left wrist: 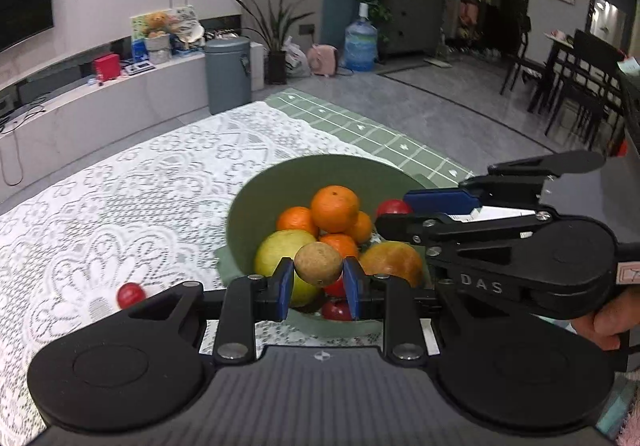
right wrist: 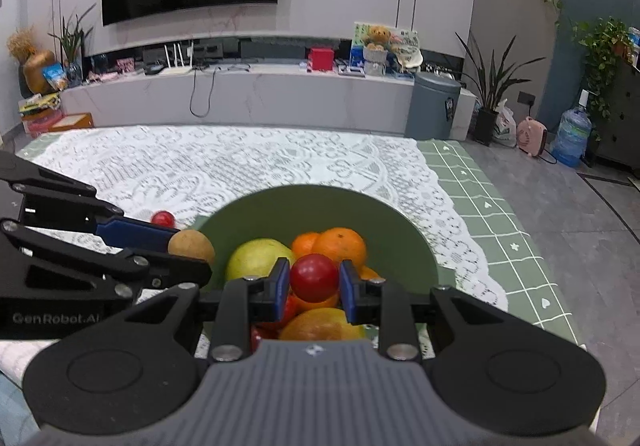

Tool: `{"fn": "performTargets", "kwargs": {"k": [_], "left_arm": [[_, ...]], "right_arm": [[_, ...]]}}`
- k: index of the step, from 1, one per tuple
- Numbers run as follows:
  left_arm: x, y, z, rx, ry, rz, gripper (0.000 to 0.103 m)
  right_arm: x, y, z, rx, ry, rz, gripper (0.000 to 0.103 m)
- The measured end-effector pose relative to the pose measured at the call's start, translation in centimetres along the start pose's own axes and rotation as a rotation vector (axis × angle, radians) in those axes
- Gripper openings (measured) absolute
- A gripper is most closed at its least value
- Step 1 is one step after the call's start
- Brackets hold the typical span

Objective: Organize fruits
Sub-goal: 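Lower the kiwi and tomato into the colander and open both tools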

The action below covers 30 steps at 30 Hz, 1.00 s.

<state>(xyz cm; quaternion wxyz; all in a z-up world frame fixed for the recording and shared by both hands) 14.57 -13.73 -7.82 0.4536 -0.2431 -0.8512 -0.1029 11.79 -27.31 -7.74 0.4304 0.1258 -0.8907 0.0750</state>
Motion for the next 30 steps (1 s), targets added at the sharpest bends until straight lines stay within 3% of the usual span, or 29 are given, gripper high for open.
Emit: {"fn": "performTargets", "kwargs": {"k": [10, 30], "left_arm": [[-2.5, -1.0, 0.1, -0.058, 0.075, -0.011, 0.030], [-5.5, -0.8, 0.2, -0.054, 0.181, 0.013, 0.031]], "right_arm": [[-2.4, -1.0, 0.0, 0.048, 0.055, 0.032, 0.023], [-5.9, -2.2, -0.1, 0.084, 0.109, 0.027, 0.024]]}}
Point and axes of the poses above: each gripper's, at about its wrist camera, not at the fingertips, and x roughly against the way its jaws point, y to its left, z to its underside, the point moved 9 cm from there along -x, roughly the way its jaws point, and after that the axes turned 14 degrees about y, right-handed, at the moved point
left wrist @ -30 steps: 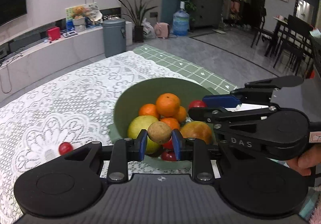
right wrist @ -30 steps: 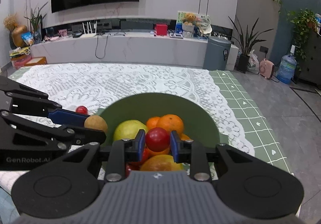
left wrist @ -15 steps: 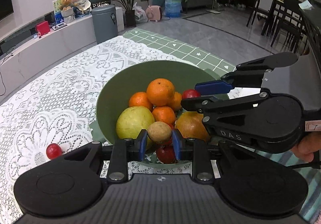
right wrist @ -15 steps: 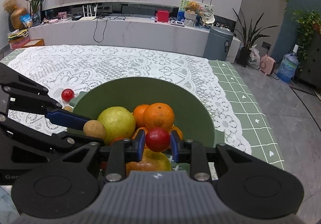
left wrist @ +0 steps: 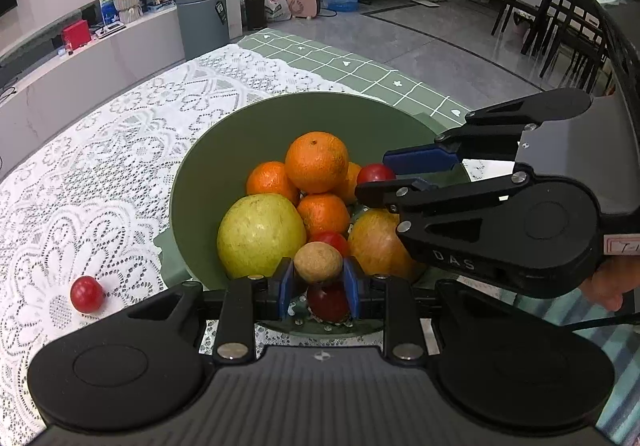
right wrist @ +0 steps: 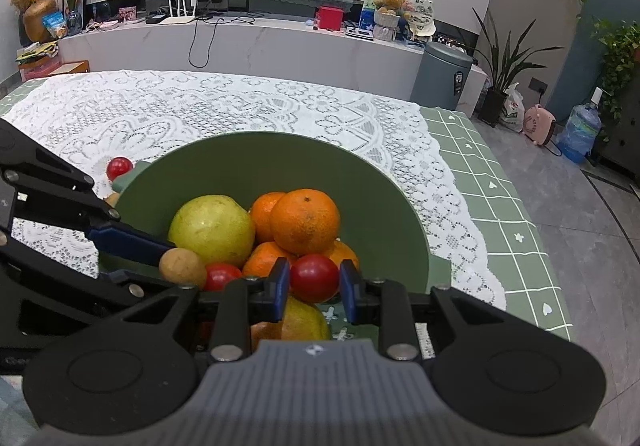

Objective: Organize fruits
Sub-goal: 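Lower the kiwi and tomato into the colander and open both tools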

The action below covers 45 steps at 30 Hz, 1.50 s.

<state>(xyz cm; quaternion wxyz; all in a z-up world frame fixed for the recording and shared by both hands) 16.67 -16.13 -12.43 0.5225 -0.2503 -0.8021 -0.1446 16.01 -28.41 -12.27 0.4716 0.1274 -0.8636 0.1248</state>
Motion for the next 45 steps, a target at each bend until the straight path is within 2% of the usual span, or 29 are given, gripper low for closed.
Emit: {"fn": "performTargets", "kwargs": {"k": [16, 19, 22, 24, 31, 37, 40, 45], "left_arm": [[-0.4, -0.2, 0.0, -0.018, 0.025, -0.052, 0.038], [0.0, 0.0, -0.1, -0.006, 0.013, -0.057, 0.050], [0.4, 0.3, 0.0, 0.004, -0.001, -0.071, 0.054], [0.9, 0.4, -0.1, 0.007, -0.024, -0.070, 0.059], [2.9, 0.9, -0.2, 0.041, -0.096, -0.089, 0.067], [4.8, 2.5, 0.8, 0.121, -0.145, -0.092, 0.068], [5.8, 3.5, 1.5, 0.152, -0.163, -0.114, 0.068], [7.2, 5.5, 3.0, 0.212, -0.173, -0.148, 0.068]], "right_arm": [[-0.8, 0.1, -0.3, 0.027, 0.022, 0.031, 0.024], [-0.4, 0.0, -0.5, 0.027, 0.018, 0.038, 0.026], [0.1, 0.0, -0.7, 0.027, 0.006, 0.046, 0.035], [0.5, 0.1, -0.8, 0.023, -0.001, 0.050, 0.037], [2.3, -0.1, -1.2, -0.017, -0.042, 0.060, 0.055], [3.7, 0.8, -1.4, -0.078, -0.076, 0.035, 0.062], [4.0, 1.7, -1.3, -0.079, -0.084, 0.035, 0.063], [4.2, 4.0, -1.2, -0.086, -0.080, -0.020, 0.064]]}}
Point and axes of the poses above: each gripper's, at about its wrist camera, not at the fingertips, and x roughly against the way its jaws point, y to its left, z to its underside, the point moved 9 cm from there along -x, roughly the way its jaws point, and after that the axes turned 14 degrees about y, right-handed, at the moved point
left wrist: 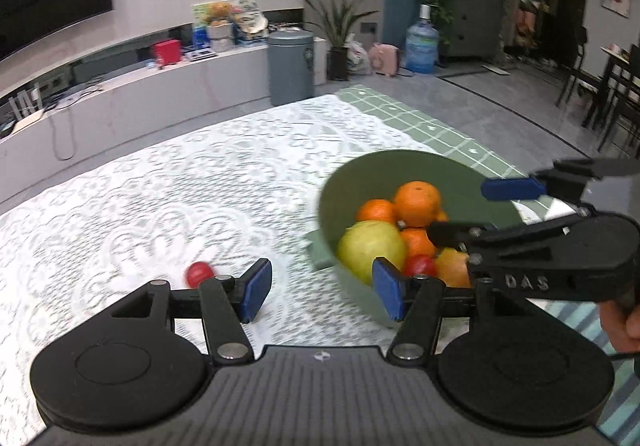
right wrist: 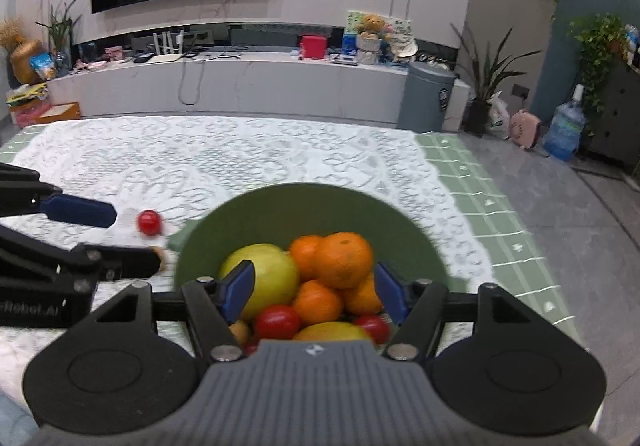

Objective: Organize fruits
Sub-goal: 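Lower the kiwi and tomato into the colander and open both tools, then move both open tools to the last tomato and kiwi, then grasp the kiwi with the right tool while the left tool grasps the red tomato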

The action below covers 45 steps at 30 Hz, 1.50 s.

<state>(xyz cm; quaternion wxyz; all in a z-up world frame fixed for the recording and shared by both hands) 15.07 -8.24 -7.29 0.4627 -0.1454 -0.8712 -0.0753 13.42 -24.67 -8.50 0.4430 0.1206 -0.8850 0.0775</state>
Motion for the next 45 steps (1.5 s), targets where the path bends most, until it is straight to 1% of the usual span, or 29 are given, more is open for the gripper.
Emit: {"fn": "performTargets", "kwargs": {"k": [9, 17, 28, 31, 34, 39, 40, 43, 45], "left_arm": [[1.2, 4.3, 1.7, 0.112, 0.001, -0.030, 0.068], [1.3, 7.2, 4.0, 0.195, 0.008, -0.027, 0.068], [0.9, 9.8, 5.6, 0.279, 0.005, -0.020, 0.067], [0.7, 10.4, 5.8, 0.305, 0.006, -0.015, 0.067], [0.4, 10.9, 5.8, 0.320, 0.008, -0.014, 0.067], [-0.2, 11.6, 5.9, 0.336, 0.020, -0.006, 0.063], [-0.3, 11.7, 6.0, 0.339, 0.020, -0.003, 0.063], [-0.6, 12.0, 5.8, 0.344, 0.017, 0.009, 0.063], [-0.8, 12.0, 5.6, 0.342, 0.015, 0.022, 0.060]], "right_arm": [[0.1, 5.2, 0.3, 0.020, 0.004, -0.097, 0.064], [0.3, 8.6, 0.3, 0.030, -0.022, -0.144, 0.064], [-1.1, 11.2, 0.4, 0.105, -0.019, -0.120, 0.062], [-1.5, 11.8, 0.4, 0.129, -0.014, -0.114, 0.056], [-1.9, 12.4, 0.4, 0.157, -0.013, -0.107, 0.053], [-2.7, 13.7, 0.0, 0.214, -0.014, -0.099, 0.046], [-2.9, 13.9, -0.2, 0.225, -0.014, -0.098, 0.042], [-3.6, 14.5, -0.5, 0.255, -0.015, -0.085, 0.041], [-4.3, 14.8, -0.6, 0.278, -0.013, -0.067, 0.039]]}}
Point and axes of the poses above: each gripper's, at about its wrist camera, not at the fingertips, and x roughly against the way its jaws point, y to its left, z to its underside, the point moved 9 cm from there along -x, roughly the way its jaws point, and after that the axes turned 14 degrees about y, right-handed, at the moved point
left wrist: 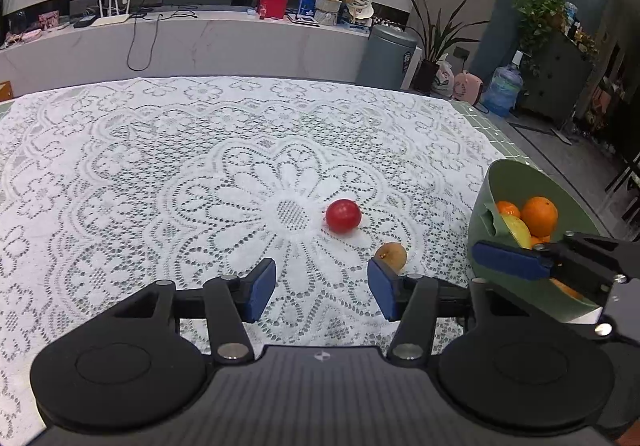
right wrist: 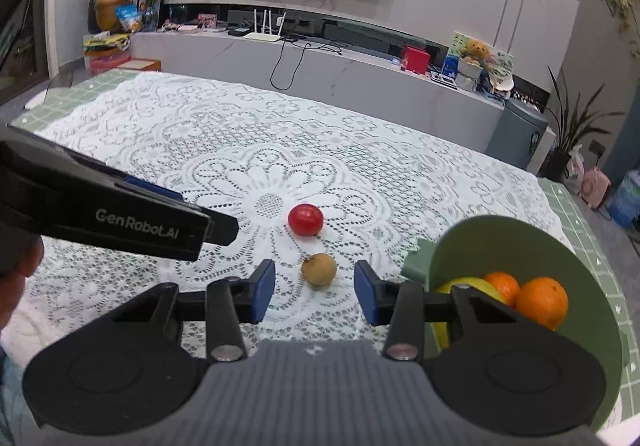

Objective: Organize fruits
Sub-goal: 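Grasp the kiwi with the right tool while the left tool grasps the red tomato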

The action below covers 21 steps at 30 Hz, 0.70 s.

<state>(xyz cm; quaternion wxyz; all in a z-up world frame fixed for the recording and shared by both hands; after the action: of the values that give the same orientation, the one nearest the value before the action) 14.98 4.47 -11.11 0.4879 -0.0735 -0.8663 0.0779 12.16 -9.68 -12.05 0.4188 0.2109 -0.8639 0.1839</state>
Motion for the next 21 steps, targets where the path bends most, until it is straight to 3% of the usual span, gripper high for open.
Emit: {"fn": "performTargets", "kwargs": {"k": [8, 13, 16, 21], "left_arm": [[-1.2, 0.1, -0.7, -0.001, 0.019, 0.019, 0.052], [-2.0, 0.3, -0.9, -0.001, 0.037, 0.018, 0.052], [-2.5, 0.3, -1.2, 0.000, 0.046, 0.019, 0.052], [-3.2, 0.4, -1.4, -0.001, 0.055, 0.026, 0.052]], "right_arm": [[-3.0, 0.8, -0.6, 0.102, 0.042, 0.068, 0.031], [-4.8, 0.8, -0.8, 0.130, 0.073, 0.088, 0.030], [-5.4, 0.9, -1.0, 0.152, 0.074, 0.100, 0.022], [-6.4, 1.1, -1.1, 0.163, 0.096, 0.095, 0.021]]}}
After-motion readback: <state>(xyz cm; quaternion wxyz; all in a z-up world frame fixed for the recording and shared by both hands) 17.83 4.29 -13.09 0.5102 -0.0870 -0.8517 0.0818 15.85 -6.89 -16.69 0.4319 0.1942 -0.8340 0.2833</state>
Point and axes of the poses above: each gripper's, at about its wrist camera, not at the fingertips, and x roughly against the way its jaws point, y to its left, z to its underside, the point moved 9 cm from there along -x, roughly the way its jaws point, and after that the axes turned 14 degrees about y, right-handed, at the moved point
